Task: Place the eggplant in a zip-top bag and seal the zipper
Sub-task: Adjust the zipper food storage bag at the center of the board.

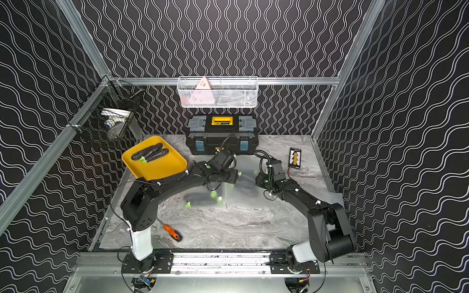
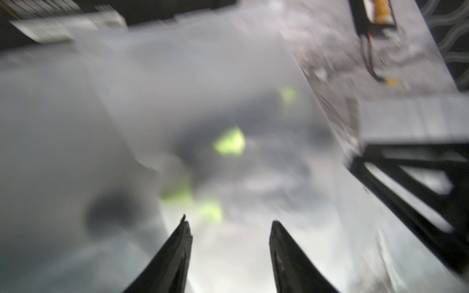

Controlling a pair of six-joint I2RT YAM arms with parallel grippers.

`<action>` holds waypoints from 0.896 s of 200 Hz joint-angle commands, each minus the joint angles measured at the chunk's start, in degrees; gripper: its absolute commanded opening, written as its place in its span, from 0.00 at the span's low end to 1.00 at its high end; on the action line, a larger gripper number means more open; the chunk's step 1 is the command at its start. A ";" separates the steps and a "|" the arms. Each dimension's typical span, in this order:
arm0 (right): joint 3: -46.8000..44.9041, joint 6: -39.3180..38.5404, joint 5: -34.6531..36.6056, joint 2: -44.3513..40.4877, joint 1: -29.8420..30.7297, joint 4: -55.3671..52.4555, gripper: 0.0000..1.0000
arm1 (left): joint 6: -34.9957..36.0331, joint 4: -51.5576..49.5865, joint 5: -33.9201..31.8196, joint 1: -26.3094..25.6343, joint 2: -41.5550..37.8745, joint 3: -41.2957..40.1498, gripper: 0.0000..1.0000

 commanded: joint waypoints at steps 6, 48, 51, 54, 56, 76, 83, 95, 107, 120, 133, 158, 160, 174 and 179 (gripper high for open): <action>1.14 -0.32 1.63 3.32 -0.44 3.13 0.45 | -7.30 4.90 1.56 -2.12 -3.33 -7.47 0.49; -0.62 0.21 -1.85 6.01 -0.17 2.75 0.42 | -7.86 3.94 -0.71 -3.08 -3.27 -12.78 0.44; -0.84 0.34 -1.86 6.09 -0.13 2.52 0.42 | -7.76 3.71 -1.08 -3.12 -3.20 -12.96 0.44; -1.02 0.37 -1.86 6.03 0.03 2.21 0.42 | -7.67 3.38 -1.68 -3.11 -3.15 -13.00 0.44; -1.20 0.37 -1.86 5.93 0.11 2.04 0.42 | -7.65 3.14 -2.07 -3.13 -3.07 -13.07 0.44; -3.22 0.57 -1.30 4.48 1.60 1.02 0.42 | -6.65 0.85 -6.40 -3.06 -2.62 -12.81 0.44; -4.02 0.92 -1.21 3.90 2.19 1.07 0.42 | -6.28 -0.05 -7.84 -2.96 -2.35 -12.38 0.44; -5.07 1.39 -1.28 3.22 2.89 1.14 0.42 | -5.66 -0.98 -9.78 -2.73 -1.77 -11.61 0.44; -5.69 1.89 -1.38 2.95 3.14 0.91 0.42 | -5.31 -1.43 -10.80 -2.46 -1.21 -11.00 0.44; -5.56 1.91 -0.81 2.69 3.13 0.10 0.42 | -5.19 -1.96 -11.80 -2.13 -0.53 -10.28 0.44; -4.99 1.54 0.15 1.54 3.13 -1.29 0.42 | -5.19 -2.01 -11.05 -1.57 -0.44 -9.70 0.44; -1.94 -0.41 2.50 -1.67 3.13 -4.22 0.44 | -5.88 -1.19 -8.26 -1.58 -3.15 -9.15 0.46; -1.70 -0.55 2.57 -1.81 3.13 -4.26 0.44 | -6.00 -1.10 -7.94 -1.60 -3.42 -9.07 0.46; -0.21 -1.08 0.76 -2.35 3.13 -3.51 0.44 | -6.89 -0.27 -5.60 -1.88 -5.11 -8.27 0.47; 0.16 -0.90 -0.63 -1.95 3.13 -2.76 0.44 | -7.25 0.33 -4.80 -2.13 -5.54 -8.07 0.47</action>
